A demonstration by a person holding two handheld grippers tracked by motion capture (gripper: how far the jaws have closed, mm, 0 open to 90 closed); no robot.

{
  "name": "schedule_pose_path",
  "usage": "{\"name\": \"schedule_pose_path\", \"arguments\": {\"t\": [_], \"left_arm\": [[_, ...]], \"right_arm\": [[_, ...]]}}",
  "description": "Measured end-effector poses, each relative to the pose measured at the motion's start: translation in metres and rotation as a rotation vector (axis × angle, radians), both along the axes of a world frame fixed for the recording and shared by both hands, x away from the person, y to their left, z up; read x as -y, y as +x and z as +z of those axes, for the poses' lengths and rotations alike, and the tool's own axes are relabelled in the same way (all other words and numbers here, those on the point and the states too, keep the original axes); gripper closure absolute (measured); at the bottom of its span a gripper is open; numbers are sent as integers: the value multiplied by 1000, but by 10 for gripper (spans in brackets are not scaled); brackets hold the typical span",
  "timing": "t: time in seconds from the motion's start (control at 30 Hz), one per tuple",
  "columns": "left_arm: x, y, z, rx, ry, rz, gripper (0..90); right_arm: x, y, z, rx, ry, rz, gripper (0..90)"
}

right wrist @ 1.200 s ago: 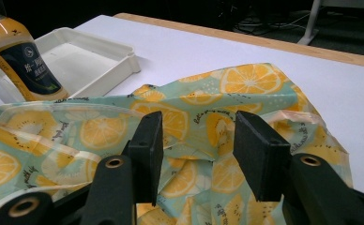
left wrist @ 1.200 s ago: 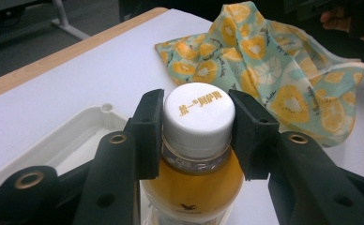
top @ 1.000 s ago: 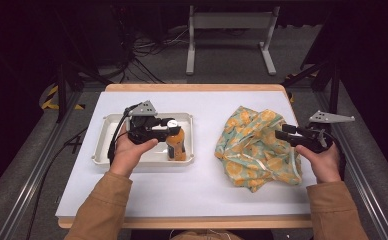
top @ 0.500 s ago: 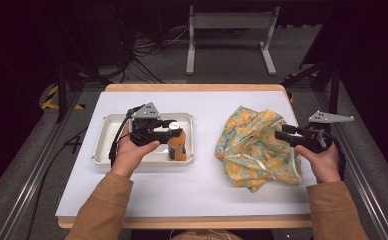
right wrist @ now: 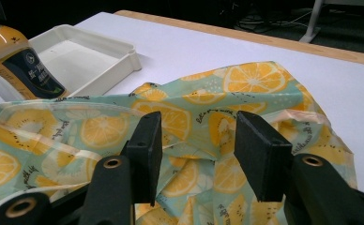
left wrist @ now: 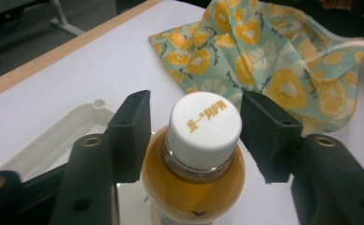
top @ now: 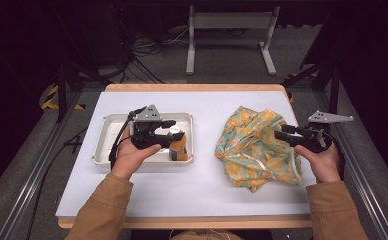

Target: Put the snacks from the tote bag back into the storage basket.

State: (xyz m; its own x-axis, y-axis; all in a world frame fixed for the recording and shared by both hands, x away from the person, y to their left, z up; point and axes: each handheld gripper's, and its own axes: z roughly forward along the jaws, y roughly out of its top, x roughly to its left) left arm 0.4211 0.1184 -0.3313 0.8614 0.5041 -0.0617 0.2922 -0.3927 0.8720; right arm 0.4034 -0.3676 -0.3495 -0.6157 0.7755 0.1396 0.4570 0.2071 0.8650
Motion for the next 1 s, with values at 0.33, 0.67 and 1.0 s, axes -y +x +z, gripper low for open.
{"name": "schedule_pose_path", "arguments": {"t": [0.33, 0.67, 1.0], "left_arm": [[-18, -10, 18, 51, -76, 46, 270], [-59, -33, 28, 73, -124, 88, 225], [-104, -49, 15, 74, -124, 157, 205]], "right_arm": [[-4, 2, 1, -1, 7, 7, 487], [-12, -9, 6, 52, -31, 54, 407], [-11, -26, 10, 97, -22, 80, 387]]}}
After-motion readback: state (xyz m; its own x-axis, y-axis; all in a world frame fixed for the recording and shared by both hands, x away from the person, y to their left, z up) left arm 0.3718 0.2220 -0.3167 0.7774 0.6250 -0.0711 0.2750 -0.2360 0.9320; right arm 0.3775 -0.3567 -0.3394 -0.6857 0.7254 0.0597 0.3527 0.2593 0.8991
